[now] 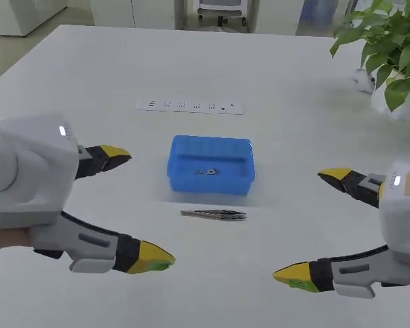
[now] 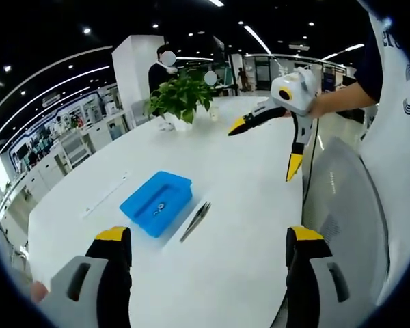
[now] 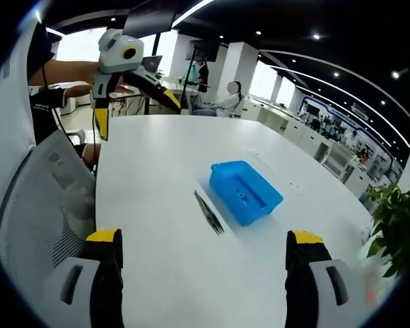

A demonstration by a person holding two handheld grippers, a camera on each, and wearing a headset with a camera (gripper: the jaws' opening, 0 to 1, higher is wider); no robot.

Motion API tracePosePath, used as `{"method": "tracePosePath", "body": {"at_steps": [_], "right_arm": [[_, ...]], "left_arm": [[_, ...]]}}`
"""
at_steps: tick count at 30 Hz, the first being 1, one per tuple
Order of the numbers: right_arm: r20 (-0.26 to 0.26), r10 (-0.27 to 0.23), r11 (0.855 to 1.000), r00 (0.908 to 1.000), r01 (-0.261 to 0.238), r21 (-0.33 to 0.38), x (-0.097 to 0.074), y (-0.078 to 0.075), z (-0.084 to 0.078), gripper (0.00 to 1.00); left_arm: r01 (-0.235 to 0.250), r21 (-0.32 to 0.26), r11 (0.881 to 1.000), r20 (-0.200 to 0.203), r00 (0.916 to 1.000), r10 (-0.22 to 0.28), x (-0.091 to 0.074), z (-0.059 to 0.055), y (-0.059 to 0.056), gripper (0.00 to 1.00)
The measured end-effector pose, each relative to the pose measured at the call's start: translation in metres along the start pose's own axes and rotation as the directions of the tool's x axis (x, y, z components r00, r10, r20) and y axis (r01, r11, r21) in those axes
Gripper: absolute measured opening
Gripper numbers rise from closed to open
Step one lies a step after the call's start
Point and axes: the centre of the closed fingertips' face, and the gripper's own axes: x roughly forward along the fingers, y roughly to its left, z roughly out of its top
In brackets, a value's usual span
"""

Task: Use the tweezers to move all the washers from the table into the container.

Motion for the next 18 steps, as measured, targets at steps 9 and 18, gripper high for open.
{"method": "tracePosePath", "body": {"at_steps": [9,18], "right_arm": [[-0.028,0.005,1.000,0.9996,-0.005,0.006,0.000,-0.003,0.000,1.00],[-0.018,-0.030,1.000,0.9994,0.030,0.002,-0.002,-0.013,0.011,1.00]], "left_arm": [[-0.019,-0.029,0.999,0.001,0.9998,0.019,-0.002,-0.002,0.006,1.00],[-0.029,-0.033,0.999,0.022,0.9993,0.029,-0.004,0.011,0.009,1.00]]}}
